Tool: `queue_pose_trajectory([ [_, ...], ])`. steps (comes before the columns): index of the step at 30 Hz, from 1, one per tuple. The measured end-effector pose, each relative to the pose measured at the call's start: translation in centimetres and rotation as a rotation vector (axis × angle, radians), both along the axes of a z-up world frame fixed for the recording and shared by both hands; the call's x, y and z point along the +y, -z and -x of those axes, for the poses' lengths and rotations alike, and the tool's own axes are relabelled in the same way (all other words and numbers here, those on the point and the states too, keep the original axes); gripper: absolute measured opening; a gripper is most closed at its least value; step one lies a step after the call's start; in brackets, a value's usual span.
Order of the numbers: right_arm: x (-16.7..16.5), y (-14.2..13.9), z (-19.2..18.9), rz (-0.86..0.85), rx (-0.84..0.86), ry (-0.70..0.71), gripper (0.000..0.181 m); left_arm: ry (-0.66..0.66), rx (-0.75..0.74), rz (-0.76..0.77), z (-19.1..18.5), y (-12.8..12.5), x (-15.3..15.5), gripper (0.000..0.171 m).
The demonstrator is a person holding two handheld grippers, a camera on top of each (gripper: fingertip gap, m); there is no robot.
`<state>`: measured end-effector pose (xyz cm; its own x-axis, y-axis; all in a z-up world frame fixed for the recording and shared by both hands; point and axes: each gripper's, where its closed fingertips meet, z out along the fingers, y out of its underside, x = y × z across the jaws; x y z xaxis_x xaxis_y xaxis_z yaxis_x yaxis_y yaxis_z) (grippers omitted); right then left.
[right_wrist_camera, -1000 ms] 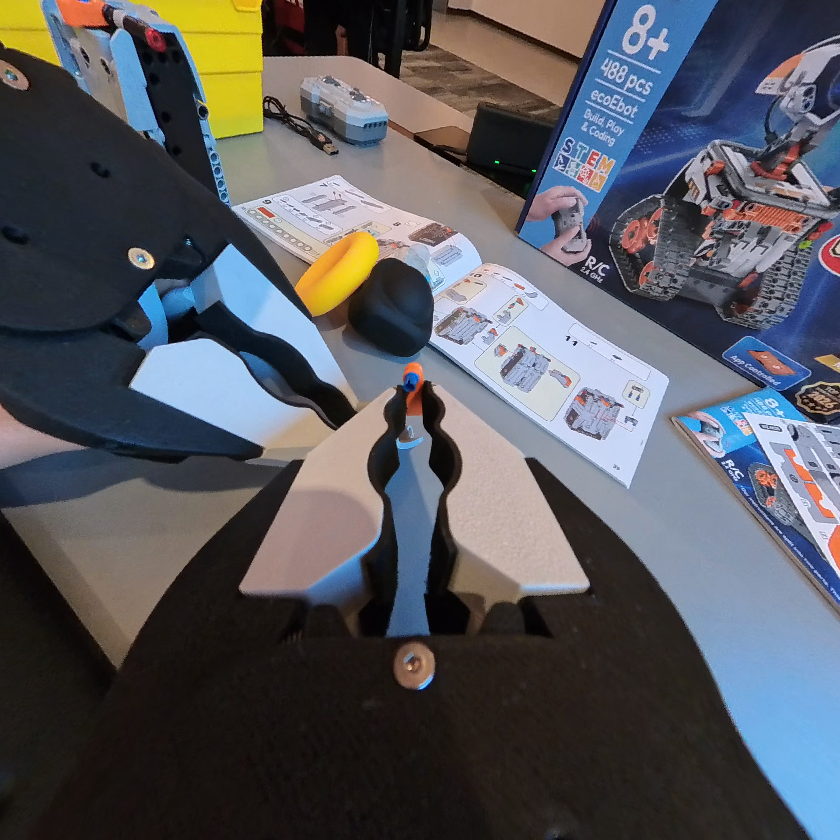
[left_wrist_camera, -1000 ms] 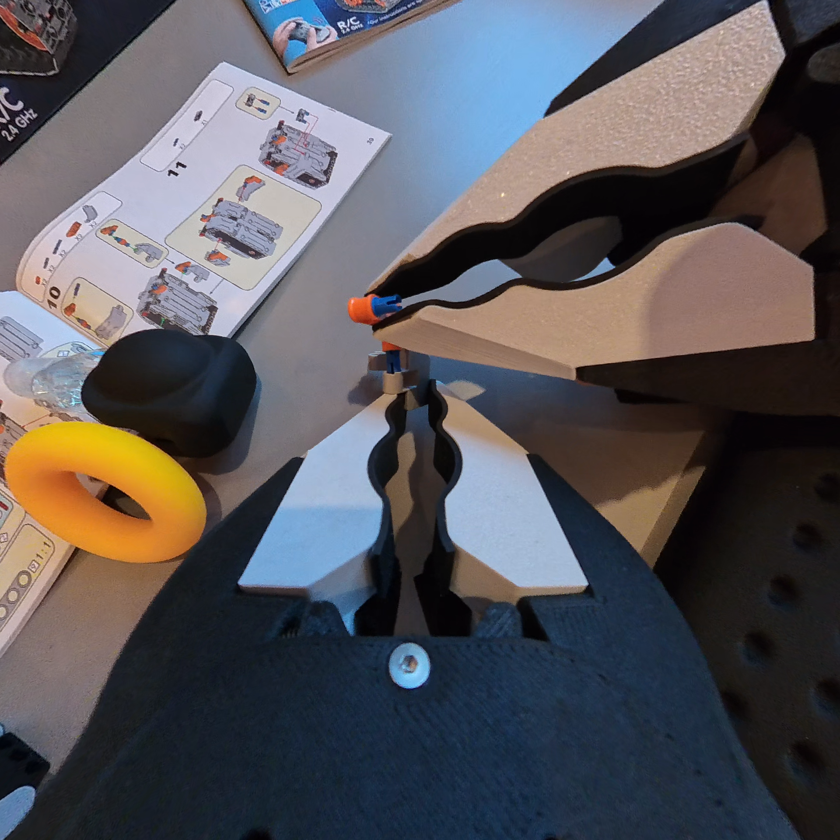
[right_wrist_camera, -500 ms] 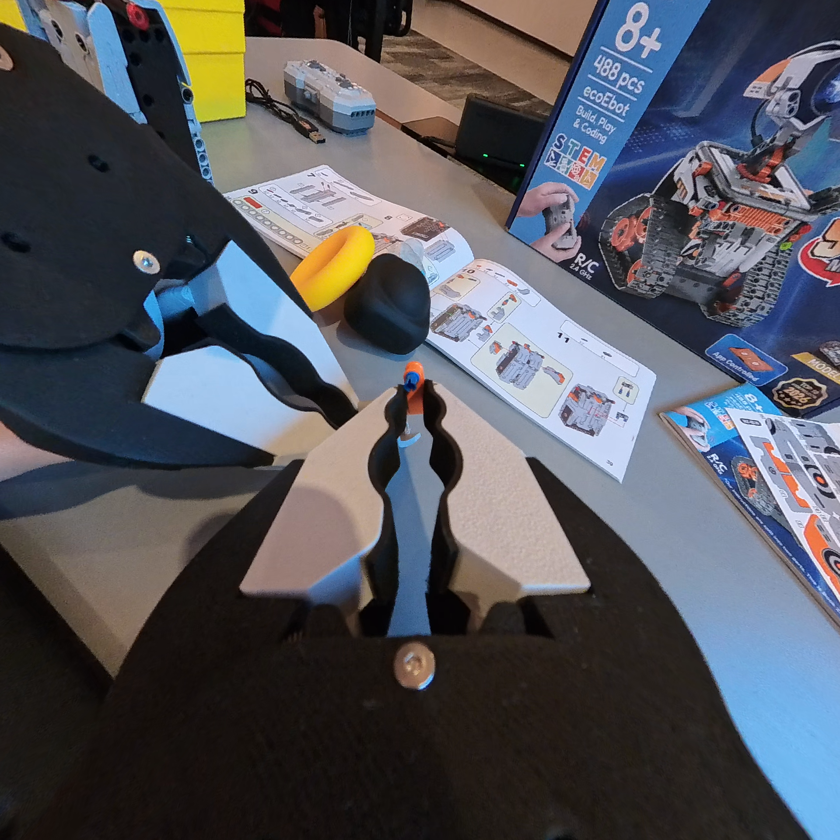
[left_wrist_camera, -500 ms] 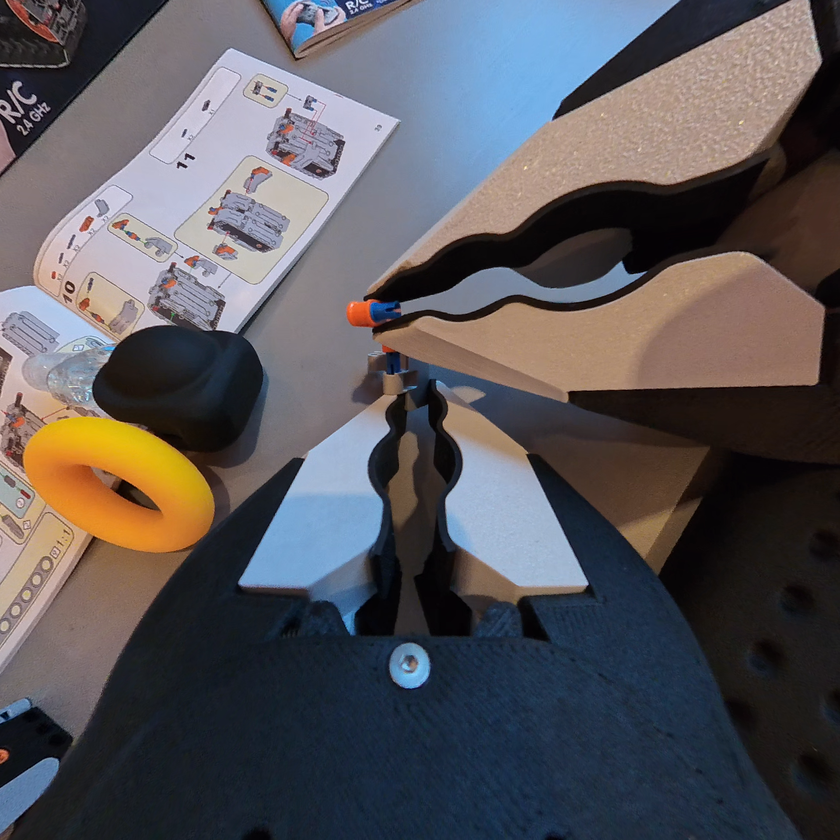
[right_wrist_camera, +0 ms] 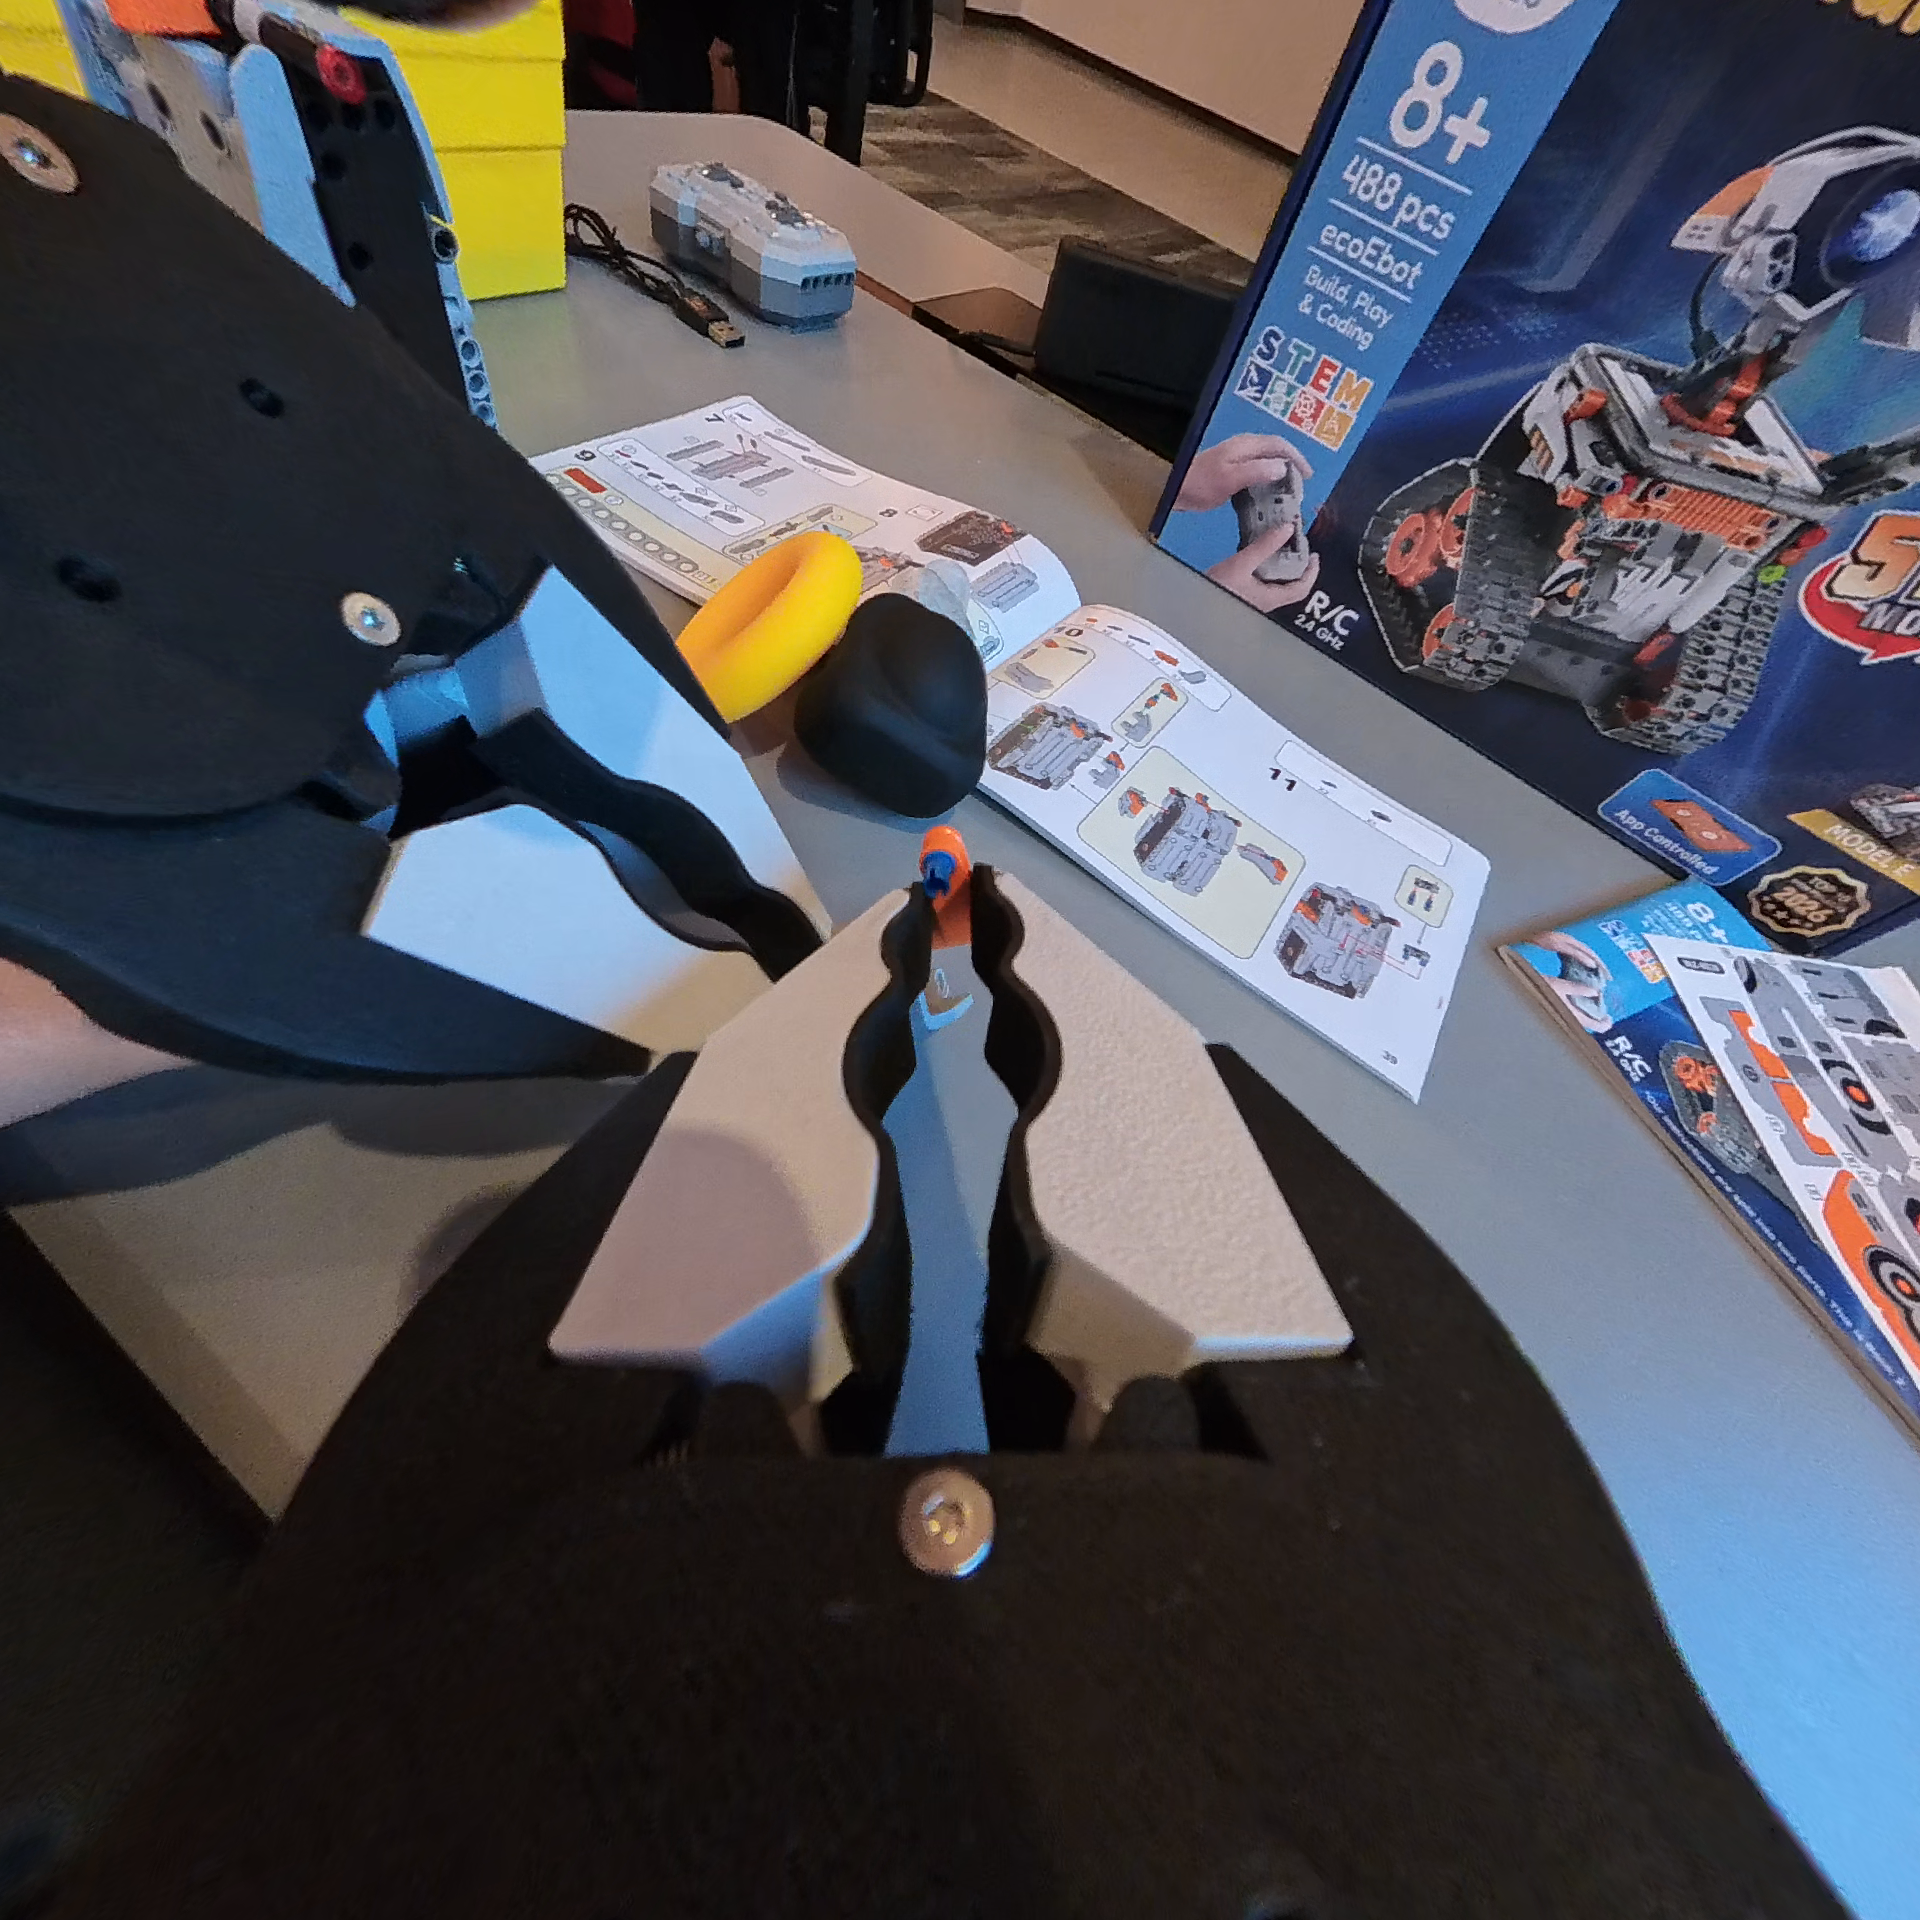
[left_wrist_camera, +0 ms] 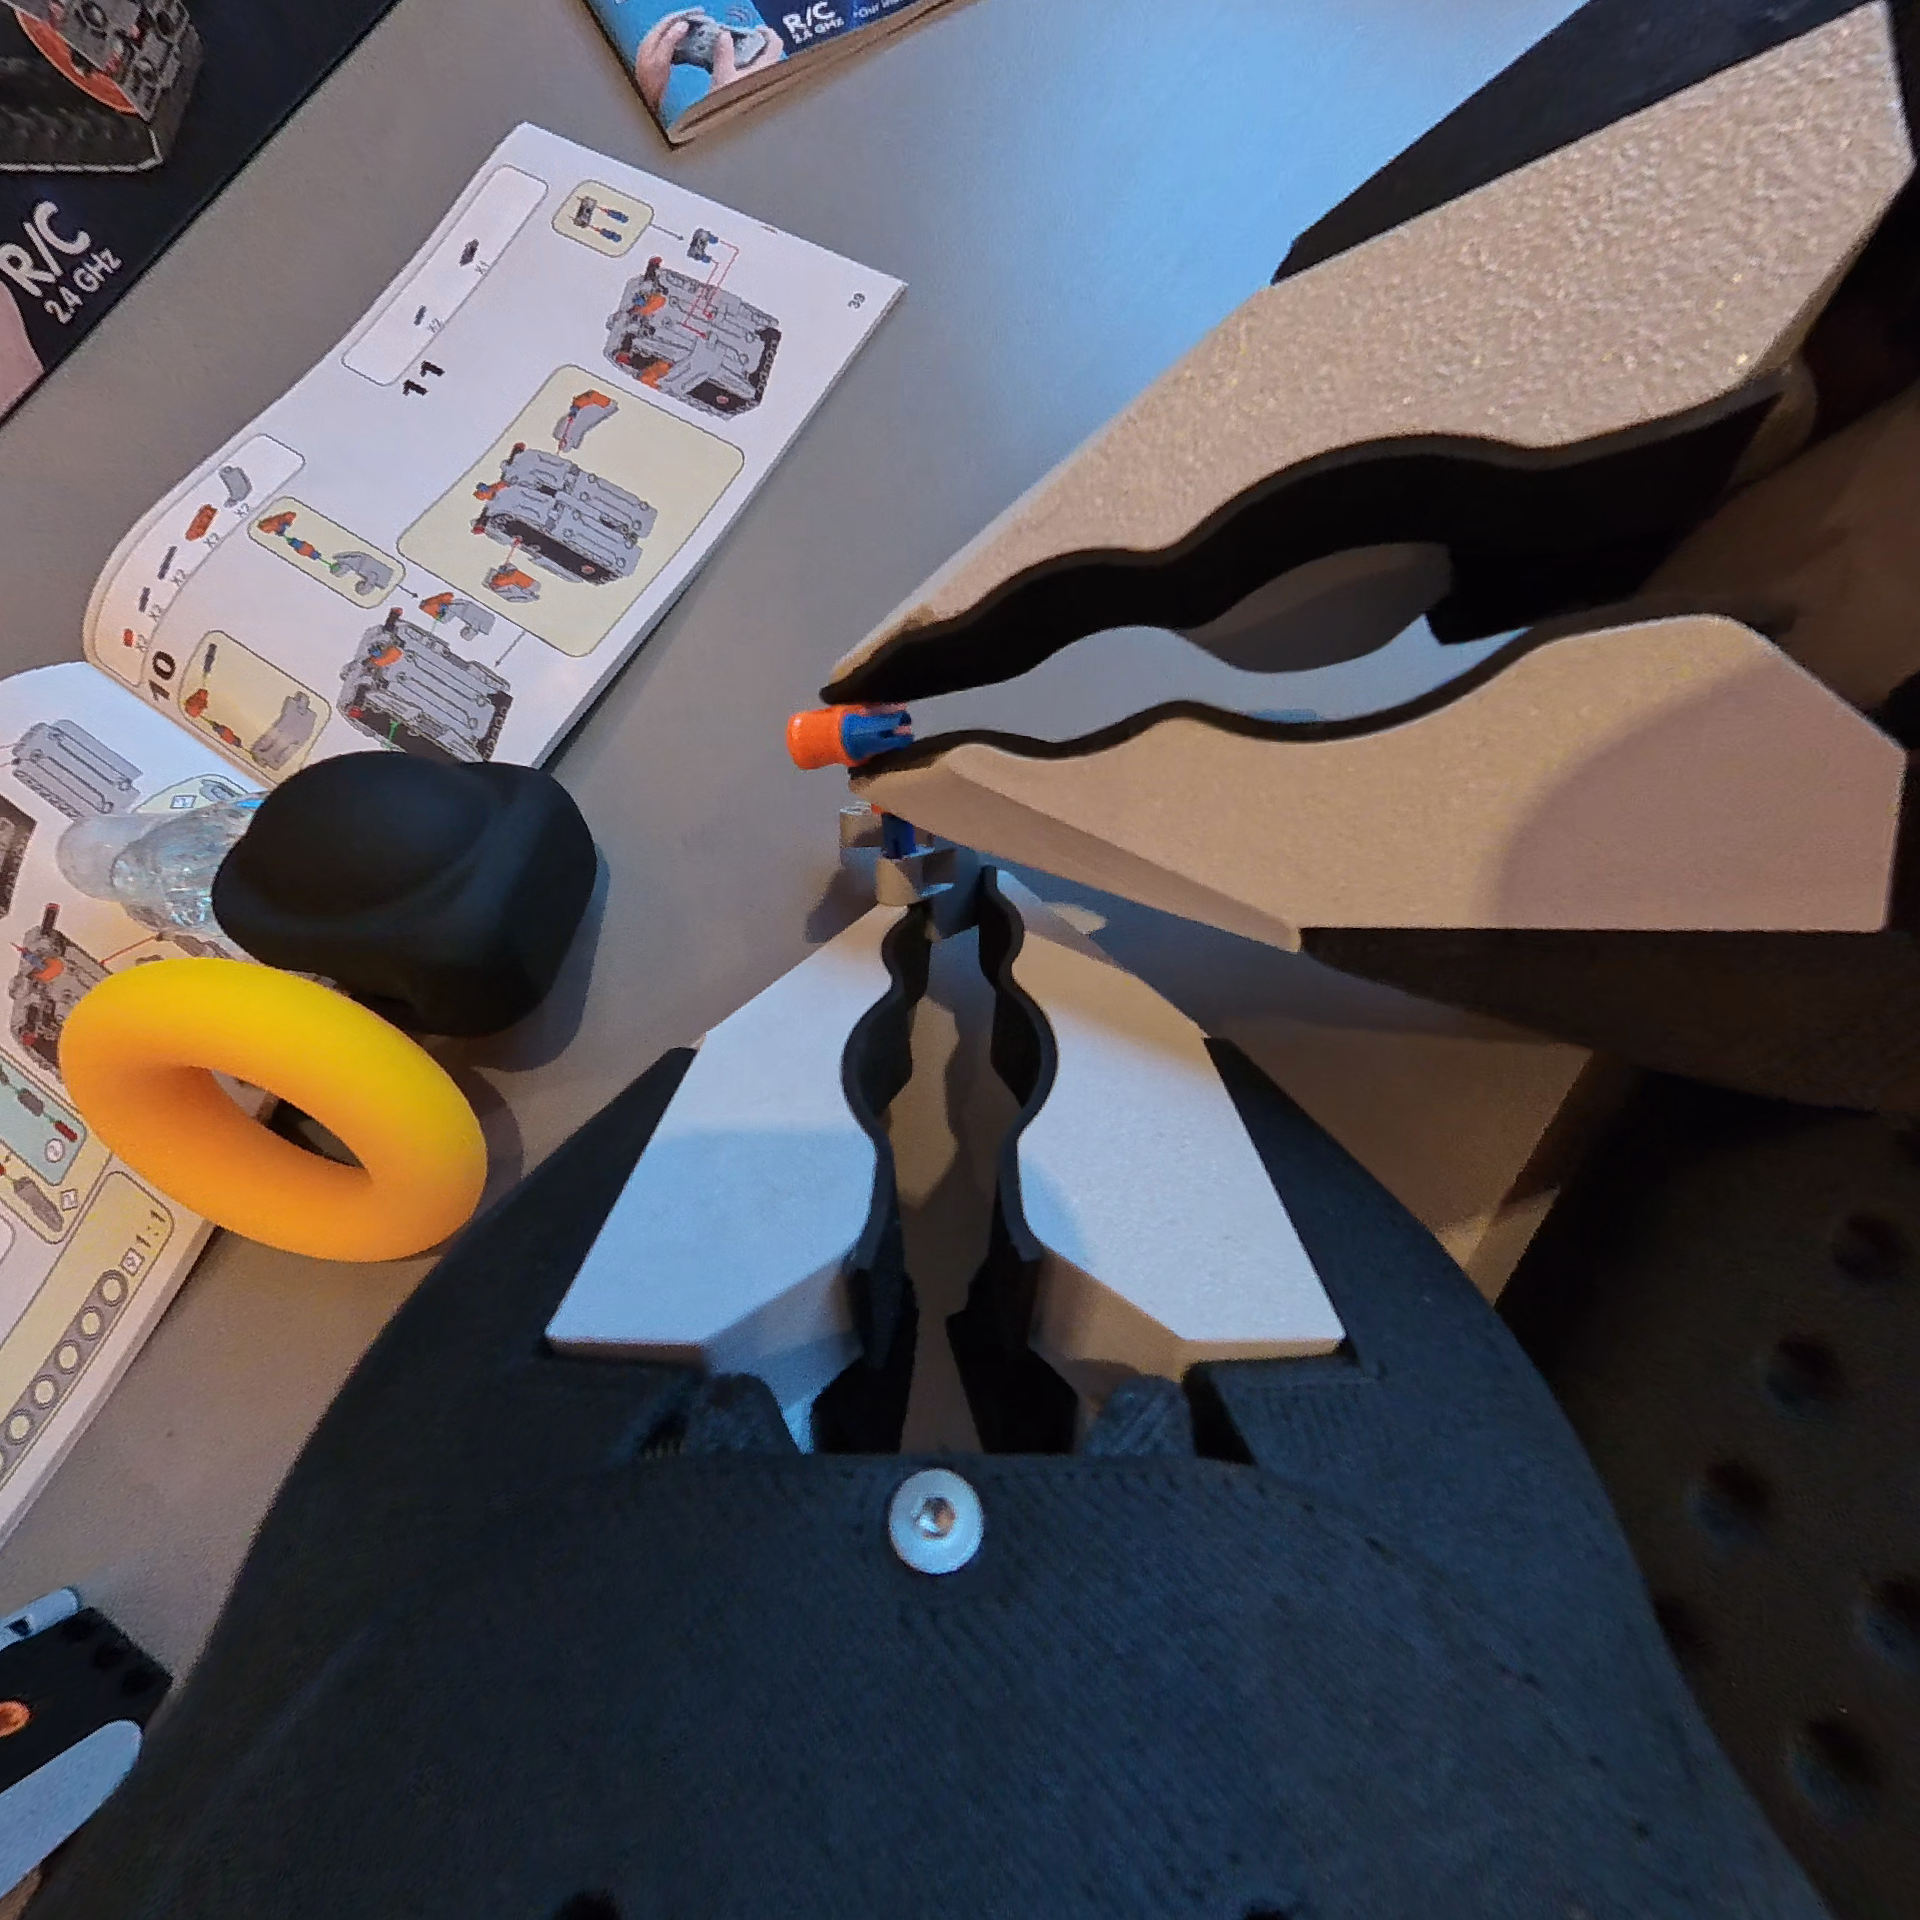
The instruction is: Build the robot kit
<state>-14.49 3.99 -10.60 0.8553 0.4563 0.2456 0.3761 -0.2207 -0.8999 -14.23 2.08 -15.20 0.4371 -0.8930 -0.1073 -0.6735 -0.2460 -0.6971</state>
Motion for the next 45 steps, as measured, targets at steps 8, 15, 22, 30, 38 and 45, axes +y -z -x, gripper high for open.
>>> queue_pose_trajectory([
  [8, -0.1, 0.1, -0.2, 0.002, 0.0, 0.007, 0.006, 0.001, -0.002, 0.011, 0.0, 0.1, -0.1, 0.007],
  [15, -0.2, 0.1, -0.2, 0.012, 0.024, 0.012, 0.007, -0.002, -0.002, 0.016, 0.0, 0.1, -0.2, 0.007],
  [22, -0.4, 0.1, 0.2, -0.004, -0.005, 0.0, 0.007, 0.016, 0.008, 0.015, -0.2, 0.2, -0.3, 0.006],
  [30, -1.1, -0.6, 0.8, -0.096, -0.134, -0.032, 0.0, 0.026, -0.036, -0.041, -0.2, -0.5, 0.1, 0.007],
  [38, -0.9, -1.5, -0.8, -0.101, -0.012, 0.002, 0.0, 0.052, -0.064, 0.042, -0.5, 0.1, -0.5, 0.008],
  [45, -1.0, -1.5, -0.7, -0.08, 0.035, -0.015, 0.0, 0.044, -0.116, 0.066, -0.5, -0.5, -0.5, 0.008],
])
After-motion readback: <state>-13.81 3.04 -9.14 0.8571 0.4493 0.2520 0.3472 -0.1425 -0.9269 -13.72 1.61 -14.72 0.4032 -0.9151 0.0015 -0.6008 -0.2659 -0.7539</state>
